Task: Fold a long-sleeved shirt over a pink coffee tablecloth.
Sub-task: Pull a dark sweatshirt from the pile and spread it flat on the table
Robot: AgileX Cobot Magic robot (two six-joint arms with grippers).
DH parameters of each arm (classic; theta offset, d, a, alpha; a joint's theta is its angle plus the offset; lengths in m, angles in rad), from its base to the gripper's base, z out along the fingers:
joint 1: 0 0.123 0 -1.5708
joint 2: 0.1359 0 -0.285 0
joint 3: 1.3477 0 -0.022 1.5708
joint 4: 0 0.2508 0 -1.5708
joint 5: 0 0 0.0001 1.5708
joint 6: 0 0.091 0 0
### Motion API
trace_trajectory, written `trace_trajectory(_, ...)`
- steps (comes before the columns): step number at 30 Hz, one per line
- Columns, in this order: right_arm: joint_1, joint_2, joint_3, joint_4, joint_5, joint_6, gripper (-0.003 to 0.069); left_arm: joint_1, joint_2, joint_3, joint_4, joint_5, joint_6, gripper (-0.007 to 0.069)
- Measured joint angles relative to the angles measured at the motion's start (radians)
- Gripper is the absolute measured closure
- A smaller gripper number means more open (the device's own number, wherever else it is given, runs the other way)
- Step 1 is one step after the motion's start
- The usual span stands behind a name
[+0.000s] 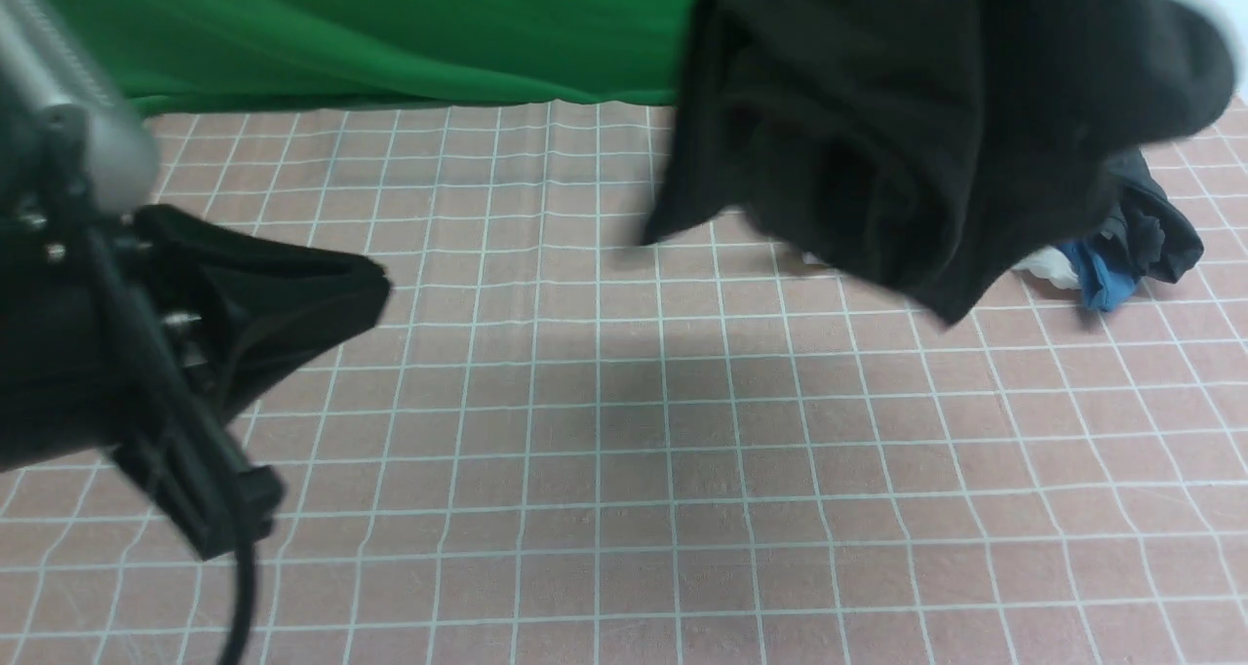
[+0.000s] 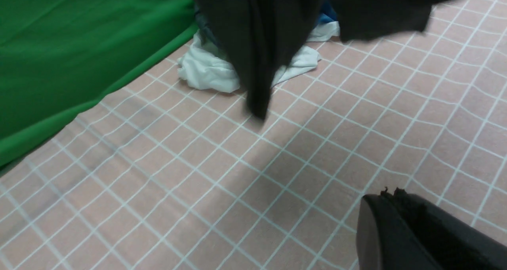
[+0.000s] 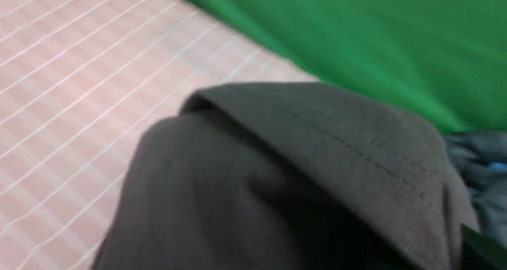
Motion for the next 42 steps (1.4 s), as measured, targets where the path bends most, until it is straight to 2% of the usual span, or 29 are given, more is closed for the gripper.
trace_trajectory(2, 0.062, -0.01, 0.025, 0.001, 0.009, -0.055, 0.0535, 0.0, -0.035, 0.0, 0.047, 0.003, -0.075, 0.0605)
trace_trajectory(5, 0.124, -0.014, 0.049, 0.001, 0.017, -0.141, 0.0535, 0.0, -0.067, 0.0, 0.069, 0.022, -0.107, 0.0605)
trace_trajectory(9, 0.261, -0.015, 0.146, 0.005, 0.003, -0.357, 0.0535, 0.0, -0.113, 0.0, 0.093, 0.108, -0.149, 0.0605)
trace_trajectory(11, 0.281, -0.015, 0.201, -0.004, -0.041, -0.401, 0.0535, 0.0, -0.118, 0.0, 0.108, 0.139, -0.159, 0.0605)
trace_trajectory(16, 0.269, 0.003, 0.28, -0.072, -0.142, -0.414, 0.0529, 0.0, -0.119, 0.005, 0.111, 0.151, -0.168, 0.0605)
trace_trajectory(19, 0.229, 0.056, 0.32, -0.098, -0.206, -0.419, 0.0362, 0.0, -0.119, 0.027, 0.11, 0.137, -0.169, 0.0605)
trace_trajectory(20, 0.208, 0.085, 0.328, -0.124, -0.232, -0.407, 0.0231, 0.0, -0.119, 0.037, 0.11, 0.127, -0.169, 0.0605)
trace_trajectory(21, 0.195, 0.1, 0.33, -0.15, -0.246, -0.395, 0.0174, 0.0, -0.119, 0.042, 0.11, 0.124, -0.169, 0.0605)
trace_trajectory(23, 0.176, 0.119, 0.33, -0.202, -0.262, -0.342, 0.0071, 0.0, -0.119, 0.048, 0.11, 0.122, -0.169, 0.0605)
trace_trajectory(24, 0.151, 0.134, 0.33, -0.276, -0.278, -0.259, 0.0018, 0.0, -0.119, 0.057, 0.11, 0.117, -0.169, 0.0605)
trace_trajectory(26, 0.129, 0.132, 0.33, -0.369, -0.281, -0.134, -0.001, 0.0, -0.119, 0.067, 0.11, 0.11, -0.17, 0.0605)
trace_trajectory(28, 0.119, 0.107, 0.328, -0.412, -0.263, -0.022, 0.002, 0.0, -0.119, 0.086, 0.109, 0.097, -0.17, 0.0605)
trace_trajectory(29, 0.119, 0.1, 0.328, -0.414, -0.258, -0.007, 0.0025, 0.0, -0.119, 0.09, 0.108, 0.095, -0.17, 0.0605)
trace_trajectory(30, 0.122, 0.07, 0.328, -0.405, -0.233, 0.031, 0.0071, 0.0, -0.119, 0.105, 0.106, 0.09, -0.17, 0.0605)
trace_trajectory(32, 0.139, 0.02, 0.341, -0.358, -0.207, 0.059, 0.0116, -0.007, -0.105, 0.122, 0.105, 0.096, -0.17, 0.0605)
trace_trajectory(35, 0.168, -0.025, 0.37, -0.32, -0.201, 0.077, 0.0132, -0.027, -0.074, 0.125, 0.104, 0.1, -0.17, 0.0605)
trace_trajectory(42, 0.37, -0.173, 0.548, -0.279, -0.202, 0.171, 0.014, -0.143, 0.206, 0.125, 0.106, 0.043, -0.143, 0.0605)
